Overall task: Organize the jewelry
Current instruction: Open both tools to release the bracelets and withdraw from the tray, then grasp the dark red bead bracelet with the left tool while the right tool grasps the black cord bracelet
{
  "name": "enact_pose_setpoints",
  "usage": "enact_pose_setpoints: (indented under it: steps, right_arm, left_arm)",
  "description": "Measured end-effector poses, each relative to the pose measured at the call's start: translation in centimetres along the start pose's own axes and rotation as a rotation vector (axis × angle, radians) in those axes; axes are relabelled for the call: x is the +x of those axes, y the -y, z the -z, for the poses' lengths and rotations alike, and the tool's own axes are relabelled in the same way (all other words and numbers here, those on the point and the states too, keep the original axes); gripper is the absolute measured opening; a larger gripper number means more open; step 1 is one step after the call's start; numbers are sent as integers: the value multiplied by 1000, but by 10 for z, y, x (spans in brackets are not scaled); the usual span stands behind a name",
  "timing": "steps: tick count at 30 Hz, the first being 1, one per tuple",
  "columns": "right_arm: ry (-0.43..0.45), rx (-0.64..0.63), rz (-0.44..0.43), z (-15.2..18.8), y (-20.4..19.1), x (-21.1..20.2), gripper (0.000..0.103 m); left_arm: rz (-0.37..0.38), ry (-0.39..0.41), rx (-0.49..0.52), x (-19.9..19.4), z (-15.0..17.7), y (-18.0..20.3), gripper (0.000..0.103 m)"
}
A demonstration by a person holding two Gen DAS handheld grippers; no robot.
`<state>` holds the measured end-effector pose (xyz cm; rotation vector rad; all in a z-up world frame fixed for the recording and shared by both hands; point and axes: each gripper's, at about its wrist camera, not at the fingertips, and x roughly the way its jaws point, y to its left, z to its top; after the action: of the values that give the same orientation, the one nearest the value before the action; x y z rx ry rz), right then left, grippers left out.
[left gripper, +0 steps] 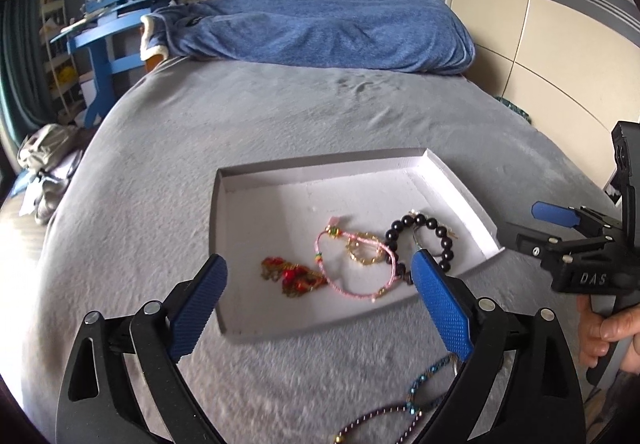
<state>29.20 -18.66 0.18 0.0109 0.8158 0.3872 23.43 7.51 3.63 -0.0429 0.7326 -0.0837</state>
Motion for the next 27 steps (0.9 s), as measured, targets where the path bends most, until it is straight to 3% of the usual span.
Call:
enact_pose_setpoints:
  steps: [6,15,27]
  right_arm:
    - [20,39,-4,12,6,-17,97]
    - [36,-2,-54,40,8,-34,97]
    - [-32,-33,-40,71,10,-21,97]
  left_arm:
    - [0,2,-9,-17,16,-5,94]
    - [19,-13,-4,-32,46,-13,94]
    - [36,-88,84,-21,84,-10,94]
